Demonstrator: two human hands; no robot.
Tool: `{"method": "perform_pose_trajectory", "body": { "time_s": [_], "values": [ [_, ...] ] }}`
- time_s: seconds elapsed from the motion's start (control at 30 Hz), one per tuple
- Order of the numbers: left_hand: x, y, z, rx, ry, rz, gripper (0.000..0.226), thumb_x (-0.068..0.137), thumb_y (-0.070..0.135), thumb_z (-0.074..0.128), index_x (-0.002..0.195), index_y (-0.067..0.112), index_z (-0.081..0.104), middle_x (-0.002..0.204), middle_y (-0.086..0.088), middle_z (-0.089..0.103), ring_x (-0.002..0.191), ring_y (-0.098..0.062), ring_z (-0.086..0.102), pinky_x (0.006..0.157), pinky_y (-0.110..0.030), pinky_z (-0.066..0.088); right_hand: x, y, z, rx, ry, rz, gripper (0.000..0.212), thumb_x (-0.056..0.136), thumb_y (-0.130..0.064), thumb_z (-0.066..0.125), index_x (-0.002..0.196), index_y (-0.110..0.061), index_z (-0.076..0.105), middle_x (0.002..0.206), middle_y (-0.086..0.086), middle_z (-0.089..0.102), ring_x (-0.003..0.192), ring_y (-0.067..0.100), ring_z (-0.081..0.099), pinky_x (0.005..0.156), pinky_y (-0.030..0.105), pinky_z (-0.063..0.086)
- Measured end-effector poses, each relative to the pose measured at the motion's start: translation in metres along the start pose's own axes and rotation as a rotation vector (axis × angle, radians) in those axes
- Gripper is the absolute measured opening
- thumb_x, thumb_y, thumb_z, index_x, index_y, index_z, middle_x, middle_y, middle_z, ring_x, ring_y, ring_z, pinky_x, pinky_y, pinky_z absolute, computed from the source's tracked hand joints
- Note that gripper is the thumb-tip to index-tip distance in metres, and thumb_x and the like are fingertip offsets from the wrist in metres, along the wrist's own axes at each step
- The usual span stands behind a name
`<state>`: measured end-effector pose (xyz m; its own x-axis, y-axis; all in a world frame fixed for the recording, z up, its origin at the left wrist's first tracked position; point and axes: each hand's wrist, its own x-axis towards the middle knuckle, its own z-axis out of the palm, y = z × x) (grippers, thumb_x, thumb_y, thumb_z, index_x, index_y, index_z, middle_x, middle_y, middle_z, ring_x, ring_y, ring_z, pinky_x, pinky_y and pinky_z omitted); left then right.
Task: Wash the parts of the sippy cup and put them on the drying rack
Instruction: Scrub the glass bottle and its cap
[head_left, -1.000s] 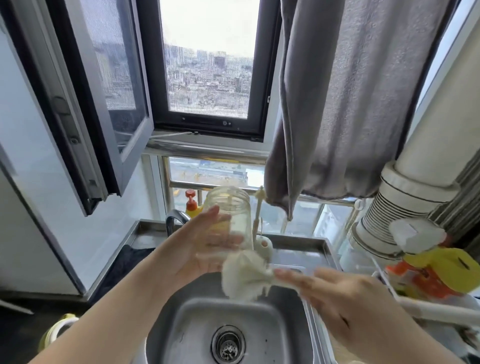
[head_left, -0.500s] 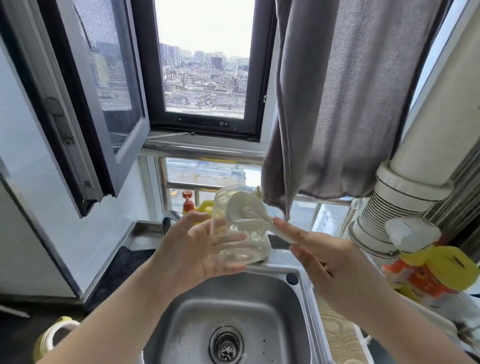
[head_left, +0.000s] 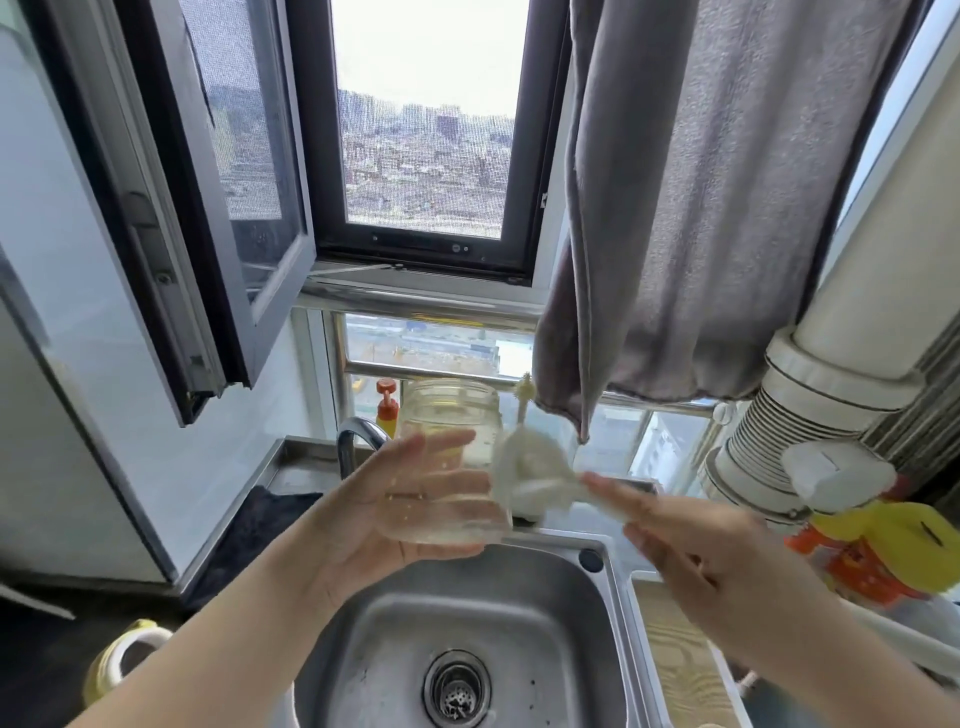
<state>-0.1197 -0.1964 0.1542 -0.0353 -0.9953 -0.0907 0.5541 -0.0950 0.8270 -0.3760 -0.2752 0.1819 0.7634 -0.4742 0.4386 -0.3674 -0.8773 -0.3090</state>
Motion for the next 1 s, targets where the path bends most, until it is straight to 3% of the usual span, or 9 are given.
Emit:
{"method": "perform_pose_trajectory", "body": {
  "time_s": [0.07, 0.2, 0.33, 0.43, 0.6, 0.7, 0.83, 0.93, 1.0],
  "values": [
    [-0.001, -0.001, 0.009, 0.044, -0.006, -0.018, 0.107, 0.025, 0.045, 0.096, 0.121, 0.015, 0.061, 0.116, -0.022, 0.066, 0.094, -0.038, 0.068, 0.066, -0.043, 0.057, 0.014, 0.002, -0.004, 0.007, 0.077, 0.037, 0.051, 0.090, -0.036, 0.041, 0.137, -0.054, 0.033, 0.066, -0.032, 0.055, 0.058, -0.013, 0.053, 0.049, 0.003, 0.039],
    [0.002, -0.004, 0.015, 0.067, -0.005, 0.001, 0.099, 0.027, 0.047, 0.095, 0.114, 0.010, 0.065, 0.108, -0.020, 0.068, 0.089, -0.033, 0.069, 0.064, -0.042, 0.058, 0.022, -0.021, 0.005, -0.023, 0.024, -0.092, 0.052, 0.090, -0.027, 0.045, 0.138, -0.044, 0.040, 0.073, -0.035, 0.050, 0.064, -0.023, 0.048, 0.057, -0.005, 0.035],
    [-0.002, 0.002, 0.008, 0.098, 0.041, 0.006, 0.110, 0.028, 0.046, 0.095, 0.124, 0.011, 0.056, 0.110, -0.020, 0.068, 0.088, -0.034, 0.068, 0.062, -0.038, 0.057, -0.006, -0.018, 0.002, -0.061, -0.094, -0.114, 0.057, 0.088, -0.029, 0.047, 0.138, -0.052, 0.036, 0.079, -0.034, 0.057, 0.053, -0.013, 0.047, 0.051, 0.007, 0.048],
    [-0.003, -0.005, 0.011, 0.112, 0.063, -0.030, 0.112, 0.030, 0.049, 0.093, 0.129, 0.013, 0.053, 0.116, -0.019, 0.067, 0.097, -0.035, 0.068, 0.068, -0.041, 0.057, 0.007, -0.007, -0.006, -0.080, -0.020, 0.038, 0.057, 0.088, -0.027, 0.050, 0.137, -0.051, 0.037, 0.066, -0.041, 0.043, 0.052, -0.016, 0.044, 0.045, 0.008, 0.038],
    [0.003, -0.004, 0.013, 0.089, 0.127, -0.003, 0.091, 0.039, 0.046, 0.090, 0.117, 0.008, 0.059, 0.104, -0.021, 0.069, 0.085, -0.033, 0.070, 0.063, -0.039, 0.058, 0.008, -0.027, 0.006, -0.148, -0.085, -0.103, 0.052, 0.086, -0.029, 0.046, 0.135, -0.044, 0.045, 0.078, -0.023, 0.051, 0.053, -0.006, 0.029, 0.051, 0.003, 0.030],
    [-0.001, 0.000, 0.007, 0.145, 0.157, 0.000, 0.079, 0.062, 0.049, 0.078, 0.125, 0.009, 0.051, 0.107, -0.016, 0.070, 0.090, -0.031, 0.070, 0.068, -0.039, 0.059, -0.011, -0.015, 0.003, -0.139, -0.111, -0.060, 0.056, 0.086, -0.032, 0.044, 0.138, -0.052, 0.035, 0.076, -0.025, 0.061, 0.044, -0.006, 0.042, 0.044, 0.009, 0.046],
    [0.006, -0.010, 0.009, 0.107, 0.164, -0.039, 0.084, 0.054, 0.046, 0.078, 0.127, 0.011, 0.055, 0.114, -0.018, 0.068, 0.098, -0.033, 0.068, 0.070, -0.041, 0.058, 0.014, -0.006, -0.001, -0.146, -0.014, 0.066, 0.051, 0.089, -0.034, 0.041, 0.138, -0.049, 0.035, 0.061, -0.030, 0.040, 0.045, -0.012, 0.029, 0.040, 0.016, 0.042],
    [0.015, -0.007, 0.008, 0.056, 0.238, -0.047, 0.092, 0.052, 0.053, 0.079, 0.130, 0.010, 0.054, 0.121, -0.020, 0.063, 0.104, -0.038, 0.065, 0.070, -0.043, 0.058, 0.017, -0.025, 0.015, -0.169, -0.052, -0.079, 0.052, 0.085, -0.029, 0.045, 0.135, -0.045, 0.043, 0.071, -0.020, 0.051, 0.045, -0.002, 0.033, 0.042, 0.005, 0.034],
    [0.016, -0.003, 0.003, 0.059, 0.248, -0.059, 0.093, 0.054, 0.058, 0.081, 0.129, 0.012, 0.051, 0.117, -0.021, 0.065, 0.104, -0.038, 0.065, 0.074, -0.046, 0.056, 0.003, -0.023, 0.023, -0.192, -0.112, -0.134, 0.052, 0.084, -0.028, 0.046, 0.133, -0.046, 0.044, 0.071, -0.018, 0.058, 0.042, 0.000, 0.044, 0.037, 0.013, 0.041]
  ]
}}
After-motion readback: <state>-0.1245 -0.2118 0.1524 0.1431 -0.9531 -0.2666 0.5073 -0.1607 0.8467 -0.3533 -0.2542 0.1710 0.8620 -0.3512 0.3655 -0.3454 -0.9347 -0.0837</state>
